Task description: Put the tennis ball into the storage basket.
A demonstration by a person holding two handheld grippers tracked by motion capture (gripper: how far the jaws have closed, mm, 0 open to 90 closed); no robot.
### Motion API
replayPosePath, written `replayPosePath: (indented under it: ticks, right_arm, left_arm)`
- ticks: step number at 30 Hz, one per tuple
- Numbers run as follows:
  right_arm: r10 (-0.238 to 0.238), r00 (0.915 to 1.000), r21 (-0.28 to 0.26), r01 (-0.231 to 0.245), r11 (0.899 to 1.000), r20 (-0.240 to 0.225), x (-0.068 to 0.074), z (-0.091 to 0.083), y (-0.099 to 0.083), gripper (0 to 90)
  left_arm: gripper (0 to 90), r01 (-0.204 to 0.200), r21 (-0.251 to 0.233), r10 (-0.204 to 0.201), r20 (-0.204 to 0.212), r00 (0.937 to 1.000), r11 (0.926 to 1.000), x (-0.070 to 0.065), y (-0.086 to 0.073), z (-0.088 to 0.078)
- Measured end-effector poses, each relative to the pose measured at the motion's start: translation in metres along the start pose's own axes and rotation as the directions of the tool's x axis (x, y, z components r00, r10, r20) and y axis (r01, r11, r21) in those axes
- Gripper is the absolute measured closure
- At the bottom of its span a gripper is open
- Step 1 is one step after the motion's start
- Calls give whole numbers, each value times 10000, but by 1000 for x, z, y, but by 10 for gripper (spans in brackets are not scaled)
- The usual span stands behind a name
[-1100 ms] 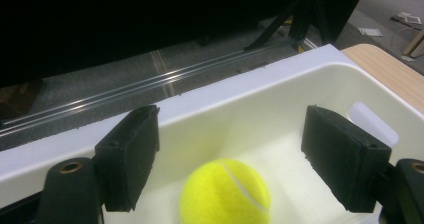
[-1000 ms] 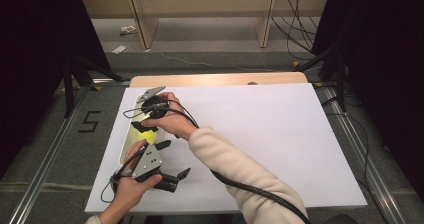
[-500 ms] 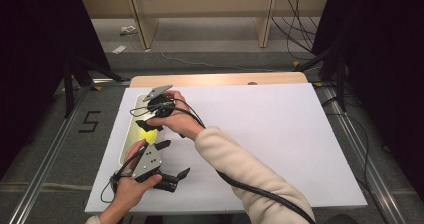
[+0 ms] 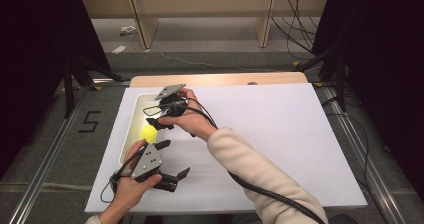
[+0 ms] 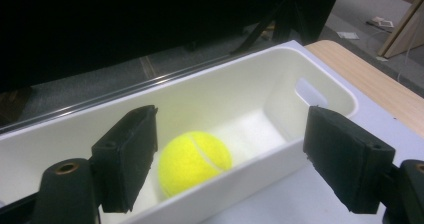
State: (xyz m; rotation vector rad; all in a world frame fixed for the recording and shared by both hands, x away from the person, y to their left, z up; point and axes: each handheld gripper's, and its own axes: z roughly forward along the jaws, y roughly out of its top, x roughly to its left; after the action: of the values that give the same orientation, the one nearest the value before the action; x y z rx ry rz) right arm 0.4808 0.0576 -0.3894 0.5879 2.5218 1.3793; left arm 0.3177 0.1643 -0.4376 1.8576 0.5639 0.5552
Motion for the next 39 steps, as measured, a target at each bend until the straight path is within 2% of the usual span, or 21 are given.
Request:
replayPosePath:
  ticks: [18,29,39]
  right_arm:
    - [-58,9986,-24,59,10000,520,-14,-35,-17,222]
    - [75,9971,124,-84,9999,757,-23,-51,-33,220]
    - [251,9940,13,-254,9997,1066,-33,-69,-48,219]
  left_arm:
    - [0,22,-31,-22,-36,10000,10000,0,0,-1]
    - [0,24,-29,-24,-51,10000,10000,0,0,-1]
    - [0,33,-19,-33,-89,10000,10000,1,0,-1]
